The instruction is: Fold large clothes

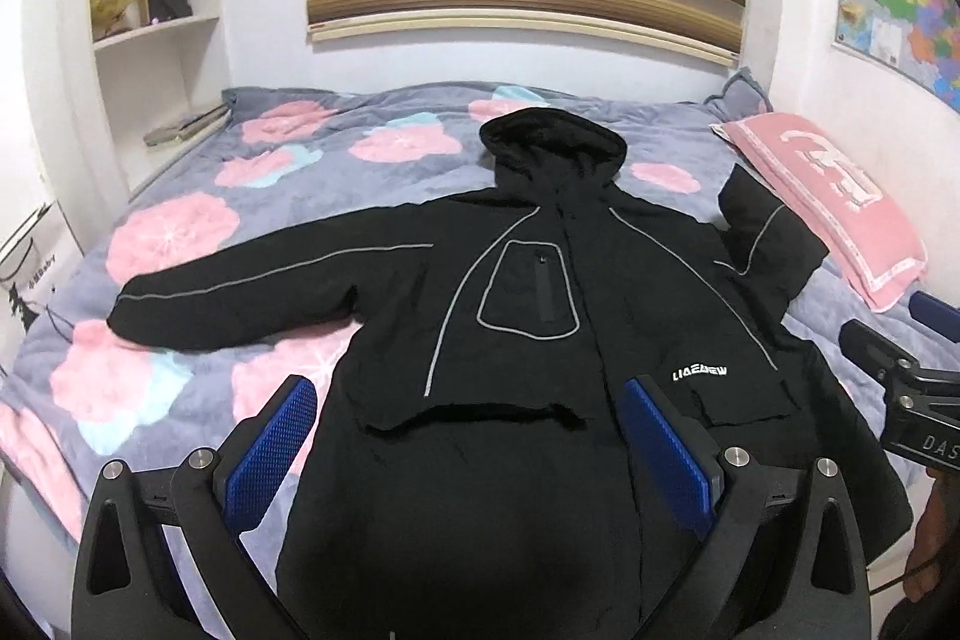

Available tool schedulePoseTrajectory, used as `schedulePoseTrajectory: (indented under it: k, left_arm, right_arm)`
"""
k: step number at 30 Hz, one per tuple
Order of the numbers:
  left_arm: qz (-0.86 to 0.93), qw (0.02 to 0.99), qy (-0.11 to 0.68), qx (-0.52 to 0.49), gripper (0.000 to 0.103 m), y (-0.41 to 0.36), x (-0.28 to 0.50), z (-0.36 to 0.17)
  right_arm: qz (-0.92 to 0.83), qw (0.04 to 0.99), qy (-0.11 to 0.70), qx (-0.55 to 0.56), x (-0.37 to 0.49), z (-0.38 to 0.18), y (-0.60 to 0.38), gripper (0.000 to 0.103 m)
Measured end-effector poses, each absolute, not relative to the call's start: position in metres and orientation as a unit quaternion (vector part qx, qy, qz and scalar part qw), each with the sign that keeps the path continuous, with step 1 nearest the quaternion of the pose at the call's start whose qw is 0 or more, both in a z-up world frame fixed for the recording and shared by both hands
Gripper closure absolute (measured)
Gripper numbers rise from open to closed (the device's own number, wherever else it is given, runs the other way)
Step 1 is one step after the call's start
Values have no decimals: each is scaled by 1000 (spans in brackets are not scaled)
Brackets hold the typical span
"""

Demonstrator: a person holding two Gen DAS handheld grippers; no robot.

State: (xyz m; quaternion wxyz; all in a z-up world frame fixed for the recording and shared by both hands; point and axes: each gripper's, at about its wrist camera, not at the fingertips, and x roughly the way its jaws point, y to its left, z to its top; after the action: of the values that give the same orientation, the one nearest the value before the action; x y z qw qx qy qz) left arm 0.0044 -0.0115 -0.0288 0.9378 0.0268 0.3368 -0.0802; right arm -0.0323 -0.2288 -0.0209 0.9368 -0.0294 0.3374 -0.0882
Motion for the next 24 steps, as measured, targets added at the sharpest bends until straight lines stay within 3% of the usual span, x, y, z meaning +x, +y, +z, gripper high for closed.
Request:
schedulePoseTrajectory:
  k: [24]
  left_arm:
    - [-106, 925, 366, -7, 2, -7, 9, -40]
  right_arm:
    - [-81, 936, 340, -33, -28, -21, -221, 1]
